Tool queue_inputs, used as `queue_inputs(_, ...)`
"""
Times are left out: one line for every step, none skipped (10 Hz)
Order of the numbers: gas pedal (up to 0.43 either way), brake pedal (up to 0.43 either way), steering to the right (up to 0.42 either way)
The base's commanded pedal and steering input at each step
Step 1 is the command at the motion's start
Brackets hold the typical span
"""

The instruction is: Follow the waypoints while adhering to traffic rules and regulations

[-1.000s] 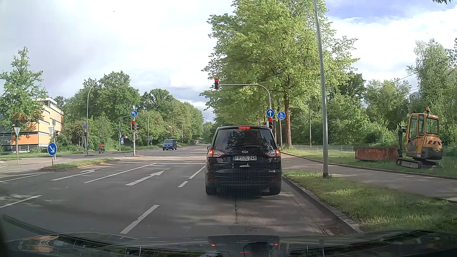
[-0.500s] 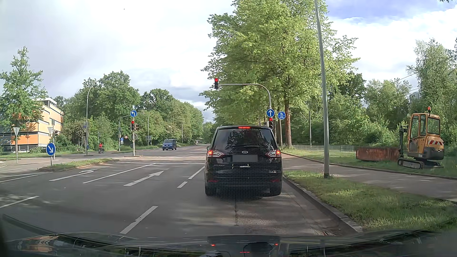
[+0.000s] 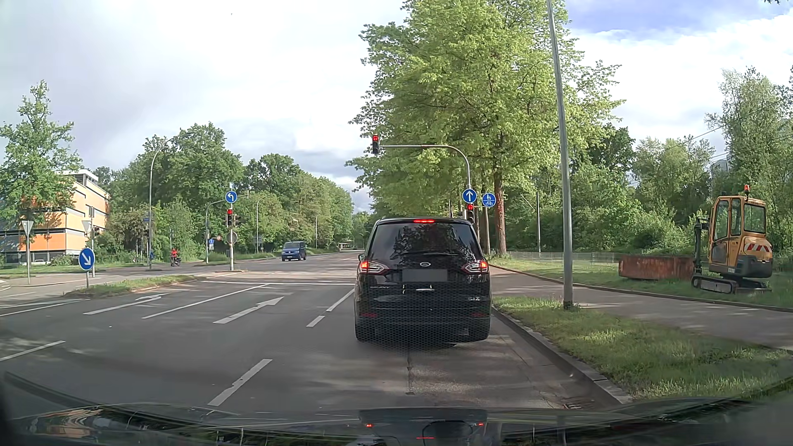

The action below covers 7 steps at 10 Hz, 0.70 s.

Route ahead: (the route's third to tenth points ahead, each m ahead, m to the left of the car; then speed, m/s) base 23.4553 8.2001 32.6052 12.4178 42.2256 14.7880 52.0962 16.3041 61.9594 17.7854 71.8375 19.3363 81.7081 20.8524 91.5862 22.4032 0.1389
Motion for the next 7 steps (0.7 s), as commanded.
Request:
queue_inputs(0.0,0.079,0.002)
queue_inputs(0.0,0.085,0.002)
queue_inputs(0.0,0.085,0.002)
queue_inputs(0.0,0.085,0.002)
queue_inputs(0.0,0.085,0.002)
queue_inputs(0.0,0.085,0.002)
queue_inputs(0.0,0.085,0.002)
